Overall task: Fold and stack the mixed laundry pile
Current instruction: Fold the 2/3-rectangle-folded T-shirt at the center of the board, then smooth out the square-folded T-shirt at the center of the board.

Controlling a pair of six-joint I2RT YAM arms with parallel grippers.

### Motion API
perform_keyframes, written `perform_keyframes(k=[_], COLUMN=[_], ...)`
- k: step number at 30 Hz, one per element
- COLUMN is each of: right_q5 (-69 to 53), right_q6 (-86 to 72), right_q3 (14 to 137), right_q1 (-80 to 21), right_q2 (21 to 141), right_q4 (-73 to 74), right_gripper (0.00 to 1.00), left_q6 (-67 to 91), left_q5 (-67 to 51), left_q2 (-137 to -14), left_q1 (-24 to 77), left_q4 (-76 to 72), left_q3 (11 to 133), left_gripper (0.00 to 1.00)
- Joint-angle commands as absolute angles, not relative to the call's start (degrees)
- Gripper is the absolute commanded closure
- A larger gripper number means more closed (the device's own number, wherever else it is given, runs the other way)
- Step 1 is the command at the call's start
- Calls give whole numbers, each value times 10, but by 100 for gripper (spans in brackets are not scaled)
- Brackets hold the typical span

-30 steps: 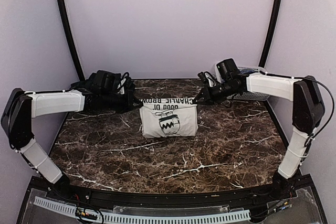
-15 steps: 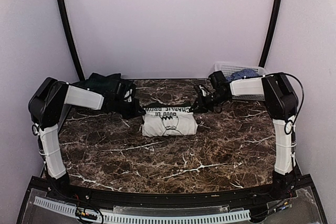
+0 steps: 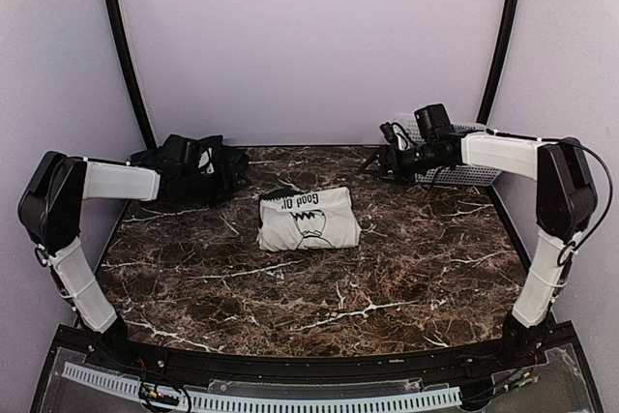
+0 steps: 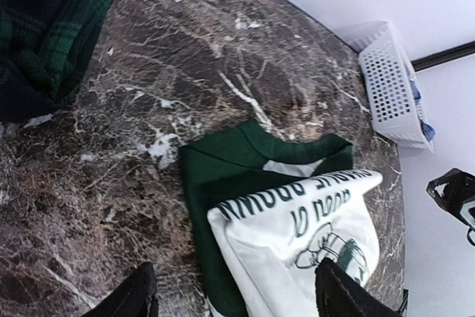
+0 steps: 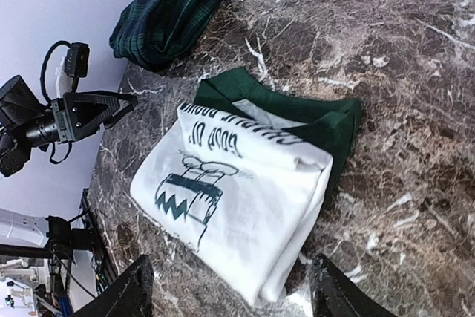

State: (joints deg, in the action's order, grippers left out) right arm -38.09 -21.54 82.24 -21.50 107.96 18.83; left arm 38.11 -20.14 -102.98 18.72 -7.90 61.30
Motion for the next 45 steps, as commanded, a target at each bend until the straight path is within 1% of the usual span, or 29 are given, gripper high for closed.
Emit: perform_keyframes(k=[1, 4, 7, 10, 12, 15, 17, 20, 24, 26, 29, 37, 44, 45], right_q5=[-439, -449, -450, -444, -432, -432, -442, -446, -440, -437, -435, -416, -423, -424], right_q6=[-233, -240, -241, -246, -247, -242, -245, -245, -249, -253, -255, -246, -245, -244], right_q3=[714, 657, 634, 623, 627, 653, 656, 643, 584, 568, 559, 591, 608, 610], right_q1=[-219, -238, -264, -275, -275, -275, -276, -279, -282, -284, -290, -295, -297, -298], right_q2=[1021, 990, 994, 1020, 1038, 1075, 1093, 1092, 1052, 1044, 1051, 1098, 1115, 1117], right_q4=[137, 110, 98, 74, 66, 68, 58, 57, 31, 20, 6, -2, -4, -4], right_gripper=[33, 35, 35, 37, 38, 38, 39, 39, 38, 39, 40, 47, 59, 62], left_q6=[354, 337, 320, 328, 344, 364, 369, 369, 361, 355, 346, 316, 291, 288], left_q5=[-248, -261, -266, -257, -241, -234, -249, -275, -290, -283, -254, -266, -276, -276], left_q2=[-932, -880, -872, -887, -897, -921, -946, -960, -924, -908, -899, -969, -1008, -1009], left_q1=[201, 222, 260, 275, 275, 273, 273, 274, 278, 280, 283, 289, 299, 300], left_q4=[-86, -95, -88, -101, -109, -91, -85, -100, -149, -177, -239, -298, -290, -290], left_q3=[544, 480, 461, 452, 464, 505, 534, 522, 448, 408, 350, 365, 407, 412], left_gripper=[29, 30, 29, 28, 28, 31, 34, 36, 36, 39, 41, 50, 52, 54])
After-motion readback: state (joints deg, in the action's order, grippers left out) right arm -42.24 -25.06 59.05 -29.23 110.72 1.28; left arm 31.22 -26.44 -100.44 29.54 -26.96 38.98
